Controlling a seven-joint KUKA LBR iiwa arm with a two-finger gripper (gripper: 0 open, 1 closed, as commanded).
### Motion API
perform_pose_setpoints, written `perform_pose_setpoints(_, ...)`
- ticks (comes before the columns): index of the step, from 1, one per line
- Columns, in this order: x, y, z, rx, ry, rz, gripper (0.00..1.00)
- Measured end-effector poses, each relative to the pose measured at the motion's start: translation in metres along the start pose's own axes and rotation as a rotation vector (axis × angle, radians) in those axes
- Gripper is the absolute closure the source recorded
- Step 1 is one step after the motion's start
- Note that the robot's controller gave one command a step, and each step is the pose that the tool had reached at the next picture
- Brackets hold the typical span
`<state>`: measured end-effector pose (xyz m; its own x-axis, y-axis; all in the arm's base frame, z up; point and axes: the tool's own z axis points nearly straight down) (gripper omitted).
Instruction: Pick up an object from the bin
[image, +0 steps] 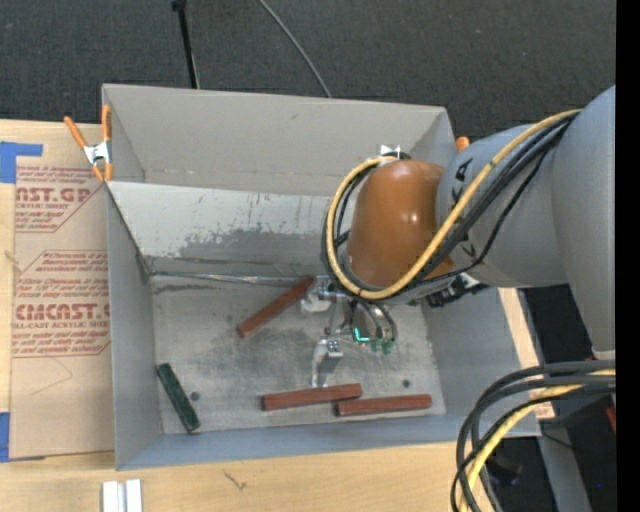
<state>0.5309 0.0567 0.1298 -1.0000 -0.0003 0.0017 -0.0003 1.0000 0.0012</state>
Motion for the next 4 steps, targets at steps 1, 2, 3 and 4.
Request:
perform_pose_setpoints(1,-0.001,0.000,-0.001,0.000,-0.002,0.000,0.00)
perform_pose_setpoints(2,0.044,0.008,0.055,0.000,-0.014,-0.076,1.00)
perform_pose_setpoints(3,0.044,0.008,0.055,-0.001,-0.014,-0.076,1.00)
perform_pose_setpoints(4,0.039,-0.002,-0.083,0.001,-0.004,-0.063,1.00)
